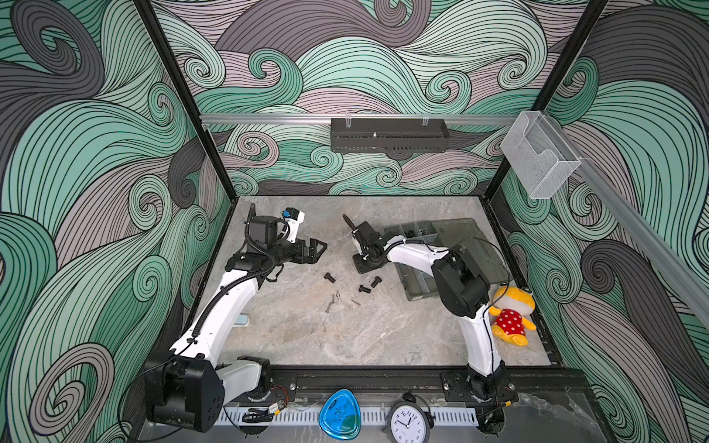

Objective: Sort the screws and nuts into containers
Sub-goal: Pick up the nut from the center of the table.

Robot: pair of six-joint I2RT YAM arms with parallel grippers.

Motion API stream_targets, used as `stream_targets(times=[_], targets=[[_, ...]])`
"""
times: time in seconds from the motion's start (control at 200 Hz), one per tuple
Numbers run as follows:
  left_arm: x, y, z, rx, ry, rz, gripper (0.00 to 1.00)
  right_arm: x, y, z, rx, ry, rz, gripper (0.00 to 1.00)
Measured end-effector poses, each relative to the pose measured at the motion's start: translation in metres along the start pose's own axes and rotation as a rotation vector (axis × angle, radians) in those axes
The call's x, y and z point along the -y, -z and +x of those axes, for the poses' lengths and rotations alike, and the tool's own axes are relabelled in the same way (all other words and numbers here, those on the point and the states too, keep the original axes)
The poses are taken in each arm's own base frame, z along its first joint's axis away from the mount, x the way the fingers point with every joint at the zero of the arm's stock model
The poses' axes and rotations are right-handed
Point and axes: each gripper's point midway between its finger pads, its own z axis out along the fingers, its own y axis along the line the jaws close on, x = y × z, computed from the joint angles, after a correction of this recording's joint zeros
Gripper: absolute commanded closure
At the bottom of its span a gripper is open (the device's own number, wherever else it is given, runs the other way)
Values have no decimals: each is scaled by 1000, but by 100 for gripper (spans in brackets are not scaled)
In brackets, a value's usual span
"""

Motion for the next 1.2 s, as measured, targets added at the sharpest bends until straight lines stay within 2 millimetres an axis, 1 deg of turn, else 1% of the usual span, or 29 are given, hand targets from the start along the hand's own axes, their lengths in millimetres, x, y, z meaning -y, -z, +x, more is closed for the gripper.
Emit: stream_targets(times=[0.07, 0.28, 0.475, 0.53, 0.68, 0.846, 0.946, 1.051, 1.121, 1.201], targets=[[0, 0, 0, 0, 0, 0, 1, -1, -1, -2, 4, 3, -2, 74], [0, 0, 0, 0, 0, 0, 1, -3, -2, 0, -3, 9, -5, 77], [0, 0, 0, 0, 0, 0, 1, -5, -5, 2, -10, 14, -5, 88], [0, 0, 0, 0, 0, 0, 1, -5, -5, 1, -7, 16, -6, 90], [0, 0, 0, 0, 0, 0, 1, -8, -2, -5, 13, 18, -12, 99], [0, 0, 0, 0, 0, 0, 1, -5, -2, -5, 7, 9, -15, 100], [-1, -2, 1, -6, 3, 0, 1, 0, 1, -6, 4, -15, -30, 100], [0, -8, 6, -30, 11, 15, 1, 13, 17, -16, 31, -59, -47, 100], [4, -15, 12, -55, 11, 37, 1, 26, 36, -27, 71, -99, -54, 100], [15, -23, 20, -90, -4, 70, 1, 48, 64, -41, 134, -149, -51, 100]])
